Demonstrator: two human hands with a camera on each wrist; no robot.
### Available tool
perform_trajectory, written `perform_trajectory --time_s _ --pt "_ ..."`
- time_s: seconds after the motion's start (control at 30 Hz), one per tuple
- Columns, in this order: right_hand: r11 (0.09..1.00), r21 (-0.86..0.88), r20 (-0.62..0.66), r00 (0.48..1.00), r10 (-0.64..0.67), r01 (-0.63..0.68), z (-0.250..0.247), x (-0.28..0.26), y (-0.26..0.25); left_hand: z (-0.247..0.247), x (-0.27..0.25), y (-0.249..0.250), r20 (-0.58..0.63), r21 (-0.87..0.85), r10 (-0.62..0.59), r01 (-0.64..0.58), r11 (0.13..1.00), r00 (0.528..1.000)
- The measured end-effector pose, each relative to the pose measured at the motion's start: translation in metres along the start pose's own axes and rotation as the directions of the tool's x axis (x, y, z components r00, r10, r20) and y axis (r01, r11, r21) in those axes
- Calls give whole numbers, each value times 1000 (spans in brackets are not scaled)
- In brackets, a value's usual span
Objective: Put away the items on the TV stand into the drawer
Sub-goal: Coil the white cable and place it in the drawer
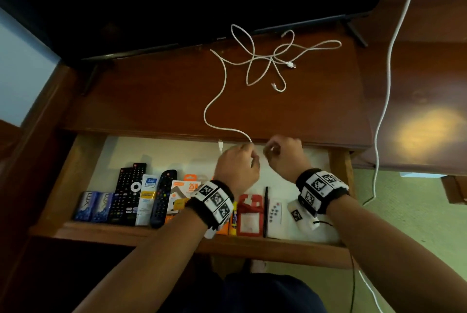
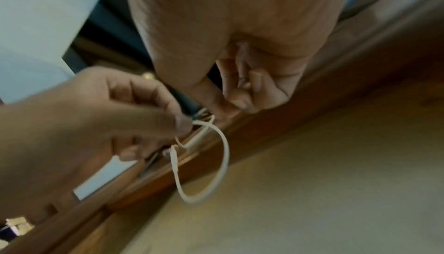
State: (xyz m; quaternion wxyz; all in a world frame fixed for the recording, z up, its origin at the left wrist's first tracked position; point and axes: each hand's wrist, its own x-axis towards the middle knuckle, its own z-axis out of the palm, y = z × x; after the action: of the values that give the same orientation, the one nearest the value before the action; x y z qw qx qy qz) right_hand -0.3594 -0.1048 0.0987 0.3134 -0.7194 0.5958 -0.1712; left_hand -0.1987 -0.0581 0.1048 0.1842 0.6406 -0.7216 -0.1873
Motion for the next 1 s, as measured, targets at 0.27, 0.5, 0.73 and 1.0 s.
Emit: perform_trajectory --time_s 0.27,0.5,0.73,1.0 --pt "997 -72 203 979 25 -10 7 62 -61 -14 9 -38 218 431 7 -103 897 976" --pt "927 373 -52 996 66 -42 -19 39 -104 -55 6 -42 134 -166 72 -49 985 988" --pt "766 562 -11 929 -369 311 -60 6 -166 -166 -17 -11 323 -795 195 153 587 926" --pt "704 565 -174 896 -408 431 -82 -2 -232 -271 -12 14 280 -947 446 169 272 850"
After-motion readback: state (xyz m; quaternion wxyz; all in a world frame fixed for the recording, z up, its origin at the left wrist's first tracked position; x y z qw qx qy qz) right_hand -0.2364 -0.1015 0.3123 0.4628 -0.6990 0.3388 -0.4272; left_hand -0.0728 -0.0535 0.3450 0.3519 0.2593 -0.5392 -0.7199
